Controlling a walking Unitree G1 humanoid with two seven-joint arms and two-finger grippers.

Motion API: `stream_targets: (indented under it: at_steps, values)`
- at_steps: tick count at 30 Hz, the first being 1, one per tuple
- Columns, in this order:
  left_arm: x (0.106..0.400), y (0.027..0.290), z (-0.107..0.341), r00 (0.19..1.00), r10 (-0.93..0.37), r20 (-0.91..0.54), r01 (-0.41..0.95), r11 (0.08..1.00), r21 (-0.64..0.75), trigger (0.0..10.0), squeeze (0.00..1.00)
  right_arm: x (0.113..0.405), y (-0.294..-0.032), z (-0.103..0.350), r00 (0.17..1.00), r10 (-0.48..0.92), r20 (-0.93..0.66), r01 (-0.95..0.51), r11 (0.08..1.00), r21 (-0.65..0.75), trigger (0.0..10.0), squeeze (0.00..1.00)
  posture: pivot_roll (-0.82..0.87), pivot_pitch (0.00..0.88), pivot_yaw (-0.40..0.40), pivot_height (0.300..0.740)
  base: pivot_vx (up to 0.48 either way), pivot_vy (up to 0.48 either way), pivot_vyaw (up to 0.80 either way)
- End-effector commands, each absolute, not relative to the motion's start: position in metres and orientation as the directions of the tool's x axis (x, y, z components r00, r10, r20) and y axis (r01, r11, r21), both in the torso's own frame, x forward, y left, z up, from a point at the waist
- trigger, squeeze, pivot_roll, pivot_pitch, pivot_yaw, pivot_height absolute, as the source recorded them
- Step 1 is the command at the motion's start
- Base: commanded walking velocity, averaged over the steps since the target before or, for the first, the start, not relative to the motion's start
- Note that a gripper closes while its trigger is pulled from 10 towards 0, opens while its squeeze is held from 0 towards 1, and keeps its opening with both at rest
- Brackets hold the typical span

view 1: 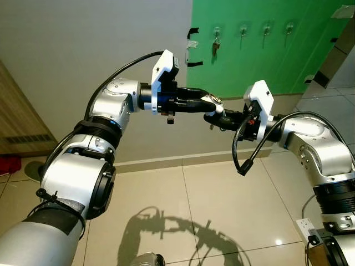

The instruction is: Hang keys on a hook

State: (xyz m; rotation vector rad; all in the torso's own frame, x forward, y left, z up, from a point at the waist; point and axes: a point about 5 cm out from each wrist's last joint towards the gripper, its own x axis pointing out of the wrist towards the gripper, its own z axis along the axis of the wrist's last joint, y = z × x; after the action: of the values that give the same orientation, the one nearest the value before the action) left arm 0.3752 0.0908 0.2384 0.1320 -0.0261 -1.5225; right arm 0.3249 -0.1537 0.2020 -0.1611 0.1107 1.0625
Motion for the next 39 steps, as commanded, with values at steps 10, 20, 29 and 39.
stream_targets:
  at_steps: [10, 20, 29, 39]
  values:
    - [0.377, 0.095, 0.245, 0.081, -0.993, -0.088, 0.988, 0.068, 0.137, 10.0, 1.00, 0.327, -0.156, 0.207, 0.485, 0.851, -0.199, -0.873, 0.462, -0.155, 0.0, 0.00, -0.06, 0.000, 0.048, 0.740, 0.000, 0.000, 0.00]
    - [0.376, 0.118, 0.227, 0.155, -0.983, -0.097, 0.983, 0.144, 0.112, 10.0, 1.00, 0.339, -0.184, 0.213, 0.654, 0.593, -0.470, -0.695, 0.225, -0.683, 0.0, 0.00, -0.06, 0.000, 0.035, 0.740, 0.000, 0.000, 0.00]
    - [0.370, 0.121, 0.203, 0.198, -0.978, -0.069, 0.978, 0.192, 0.084, 10.0, 0.00, 0.350, -0.187, 0.238, 0.729, 0.550, -0.407, -0.540, 0.097, -0.836, 0.0, 0.00, -0.05, 0.000, 0.026, 0.740, 0.000, 0.000, 0.00]
    - [0.364, 0.111, 0.179, 0.275, -0.962, -0.006, 0.961, 0.274, 0.042, 10.0, 0.00, 0.350, -0.172, 0.244, 0.652, 0.664, -0.366, -0.569, 0.110, -0.815, 0.0, 0.00, -0.04, 0.000, 0.015, 0.740, 0.000, 0.000, 0.00]
